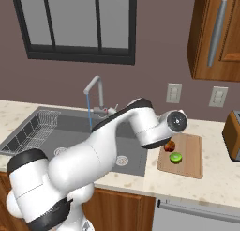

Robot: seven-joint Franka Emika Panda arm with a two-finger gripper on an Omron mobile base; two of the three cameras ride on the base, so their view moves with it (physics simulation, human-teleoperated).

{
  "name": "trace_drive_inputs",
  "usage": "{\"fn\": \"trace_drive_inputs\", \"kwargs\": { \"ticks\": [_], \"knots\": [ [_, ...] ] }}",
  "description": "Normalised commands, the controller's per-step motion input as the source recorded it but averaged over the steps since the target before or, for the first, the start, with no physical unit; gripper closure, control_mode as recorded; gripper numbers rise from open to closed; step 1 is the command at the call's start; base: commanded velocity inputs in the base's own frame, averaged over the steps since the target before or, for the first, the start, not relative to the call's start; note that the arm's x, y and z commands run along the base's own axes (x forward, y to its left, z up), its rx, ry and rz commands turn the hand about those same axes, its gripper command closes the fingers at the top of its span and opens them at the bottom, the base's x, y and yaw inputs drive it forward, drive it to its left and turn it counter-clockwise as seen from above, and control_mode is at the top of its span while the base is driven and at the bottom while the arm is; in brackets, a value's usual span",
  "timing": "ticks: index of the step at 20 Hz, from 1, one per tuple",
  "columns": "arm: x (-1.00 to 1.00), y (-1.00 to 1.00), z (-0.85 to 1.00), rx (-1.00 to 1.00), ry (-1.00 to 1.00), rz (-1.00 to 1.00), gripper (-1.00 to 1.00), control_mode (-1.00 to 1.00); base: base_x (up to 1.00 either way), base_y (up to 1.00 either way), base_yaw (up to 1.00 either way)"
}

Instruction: Pick the kiwi, peach from the sink and place them on the cutting board to airdry. Then turn off the sink faucet.

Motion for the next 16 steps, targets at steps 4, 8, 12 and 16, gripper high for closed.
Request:
{"fn": "trace_drive_inputs", "kwargs": {
  "ticks": [4, 8, 12, 16],
  "knots": [
    [-0.32, 0.29, 0.07, 0.0, 0.0, 0.14, -1.0, -1.0, 0.0, 0.0, 0.0],
    [-0.45, 0.42, 0.0, 0.0, -0.09, 0.04, -1.0, -1.0, 0.0, 0.0, 0.0],
    [-0.28, 0.48, 0.11, 0.04, -0.09, 0.06, -1.0, -1.0, 0.0, 0.0, 0.0],
    [-0.21, 0.54, 0.09, 0.05, -0.05, 0.09, -1.0, -1.0, 0.0, 0.0, 0.0]
  ]
}}
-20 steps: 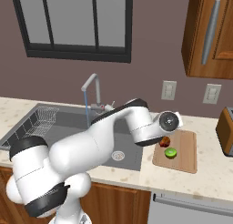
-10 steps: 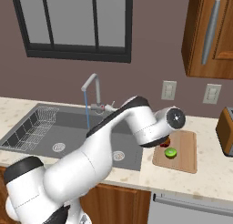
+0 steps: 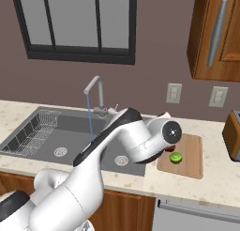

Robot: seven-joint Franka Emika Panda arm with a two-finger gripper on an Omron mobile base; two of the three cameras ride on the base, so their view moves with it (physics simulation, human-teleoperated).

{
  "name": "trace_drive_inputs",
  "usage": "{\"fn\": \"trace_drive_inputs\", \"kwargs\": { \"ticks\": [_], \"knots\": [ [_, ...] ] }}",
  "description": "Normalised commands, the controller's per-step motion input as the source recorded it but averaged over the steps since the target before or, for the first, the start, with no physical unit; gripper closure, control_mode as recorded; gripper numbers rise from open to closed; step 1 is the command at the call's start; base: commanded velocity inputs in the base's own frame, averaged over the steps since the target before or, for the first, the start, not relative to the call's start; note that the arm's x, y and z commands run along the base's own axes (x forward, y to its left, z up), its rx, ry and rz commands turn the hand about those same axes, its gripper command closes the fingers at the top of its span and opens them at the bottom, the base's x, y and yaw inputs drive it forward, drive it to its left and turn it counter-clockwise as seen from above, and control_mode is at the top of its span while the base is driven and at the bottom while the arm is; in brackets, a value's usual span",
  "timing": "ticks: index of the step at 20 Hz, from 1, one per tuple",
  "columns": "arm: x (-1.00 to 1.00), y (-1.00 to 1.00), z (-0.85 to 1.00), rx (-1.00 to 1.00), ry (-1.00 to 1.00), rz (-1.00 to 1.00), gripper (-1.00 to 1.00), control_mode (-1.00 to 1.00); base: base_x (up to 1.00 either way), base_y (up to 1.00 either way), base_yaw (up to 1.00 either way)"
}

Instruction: Pick the kiwi, peach from the sink and place them on the cutting board to airdry. Then turn off the sink faucet.

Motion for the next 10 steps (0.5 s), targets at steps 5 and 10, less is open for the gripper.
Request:
{"fn": "trace_drive_inputs", "kwargs": {
  "ticks": [5, 10],
  "knots": [
    [-0.08, 0.52, 0.12, 0.05, -0.03, 0.07, -1.0, -1.0, 0.0, 0.0, 0.0],
    [0.0, 0.34, 0.19, 0.02, 0.0, 0.12, -1.0, -1.0, 0.0, 0.0, 0.0]
  ]
}}
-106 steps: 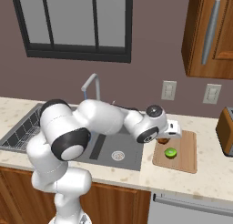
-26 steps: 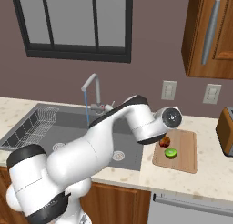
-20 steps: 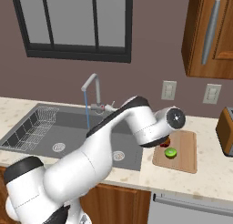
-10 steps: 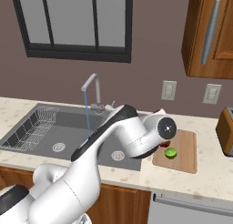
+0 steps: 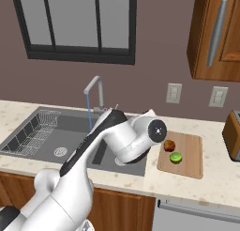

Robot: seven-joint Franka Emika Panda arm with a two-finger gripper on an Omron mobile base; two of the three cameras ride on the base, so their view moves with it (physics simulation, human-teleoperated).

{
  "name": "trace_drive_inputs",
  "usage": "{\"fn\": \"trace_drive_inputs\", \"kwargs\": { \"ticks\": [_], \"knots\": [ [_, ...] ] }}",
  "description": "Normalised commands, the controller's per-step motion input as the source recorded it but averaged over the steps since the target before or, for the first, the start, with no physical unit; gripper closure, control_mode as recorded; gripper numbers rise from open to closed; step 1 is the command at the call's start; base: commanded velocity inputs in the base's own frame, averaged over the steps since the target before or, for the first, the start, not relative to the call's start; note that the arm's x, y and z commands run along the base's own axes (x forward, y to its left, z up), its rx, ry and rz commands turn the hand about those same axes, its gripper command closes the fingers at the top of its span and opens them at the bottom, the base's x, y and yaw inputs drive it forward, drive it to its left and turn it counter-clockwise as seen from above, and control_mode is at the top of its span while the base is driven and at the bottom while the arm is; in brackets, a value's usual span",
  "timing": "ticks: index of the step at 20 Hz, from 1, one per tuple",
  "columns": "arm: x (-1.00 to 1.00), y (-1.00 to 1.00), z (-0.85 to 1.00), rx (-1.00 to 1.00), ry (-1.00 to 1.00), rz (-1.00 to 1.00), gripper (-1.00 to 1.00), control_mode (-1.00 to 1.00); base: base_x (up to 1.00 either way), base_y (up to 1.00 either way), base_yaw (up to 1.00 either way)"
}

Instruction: Pick the kiwi, peach from the sink and place them on the cutting board to airdry. Then turn off the sink faucet.

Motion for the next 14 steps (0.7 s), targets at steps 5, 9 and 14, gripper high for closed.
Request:
{"fn": "trace_drive_inputs", "kwargs": {
  "ticks": [5, 9, 14],
  "knots": [
    [-0.02, 0.29, 0.0, 0.0, -0.03, 0.12, -1.0, -1.0, 0.0, 0.0, 0.0],
    [-0.08, 0.15, 0.0, 0.01, -0.02, 0.04, -1.0, -1.0, 0.0, 0.0, 0.0],
    [-0.07, 0.06, 0.0, 0.05, 0.0, 0.01, -1.0, -1.0, 0.0, 0.0, 0.0]
  ]
}}
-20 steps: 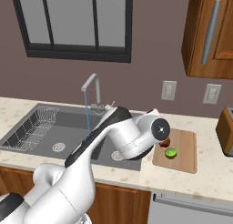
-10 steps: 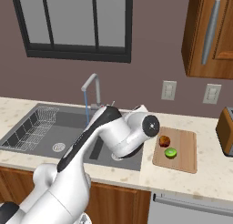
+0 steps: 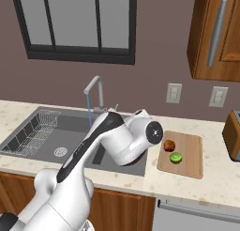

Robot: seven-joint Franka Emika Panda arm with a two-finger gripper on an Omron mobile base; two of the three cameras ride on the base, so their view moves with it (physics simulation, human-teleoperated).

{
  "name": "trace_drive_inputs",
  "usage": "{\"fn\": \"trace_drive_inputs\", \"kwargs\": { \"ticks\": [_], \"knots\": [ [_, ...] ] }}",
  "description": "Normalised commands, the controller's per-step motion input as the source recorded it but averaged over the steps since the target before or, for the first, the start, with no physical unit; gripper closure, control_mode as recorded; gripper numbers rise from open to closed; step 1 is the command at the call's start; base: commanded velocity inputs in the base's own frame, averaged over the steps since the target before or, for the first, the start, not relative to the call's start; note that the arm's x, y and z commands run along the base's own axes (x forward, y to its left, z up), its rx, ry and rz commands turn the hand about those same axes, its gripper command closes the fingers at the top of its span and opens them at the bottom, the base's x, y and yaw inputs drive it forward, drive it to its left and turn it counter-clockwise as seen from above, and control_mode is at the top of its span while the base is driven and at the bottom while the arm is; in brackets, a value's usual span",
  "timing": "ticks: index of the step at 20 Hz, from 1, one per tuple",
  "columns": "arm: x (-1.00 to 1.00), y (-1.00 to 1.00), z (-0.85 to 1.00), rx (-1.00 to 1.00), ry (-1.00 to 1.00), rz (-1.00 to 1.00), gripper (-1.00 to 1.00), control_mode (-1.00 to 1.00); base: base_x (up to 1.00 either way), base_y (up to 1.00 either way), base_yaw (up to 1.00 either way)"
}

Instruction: Pick the kiwi, peach from the sink and place them on the cutting board to airdry. Then turn off the sink faucet.

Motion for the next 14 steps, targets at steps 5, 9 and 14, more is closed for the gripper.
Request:
{"fn": "trace_drive_inputs", "kwargs": {
  "ticks": [5, 9, 14],
  "knots": [
    [0.0, 0.1, 0.0, 0.15, 0.01, -0.03, -1.0, -1.0, 0.0, 0.0, 0.0],
    [0.0, 0.01, 0.0, 0.27, 0.1, -0.01, -1.0, -1.0, 0.0, 0.0, 0.0],
    [0.03, 0.11, 0.0, 0.11, 0.04, 0.09, -1.0, -1.0, 0.0, 0.0, 0.0]
  ]
}}
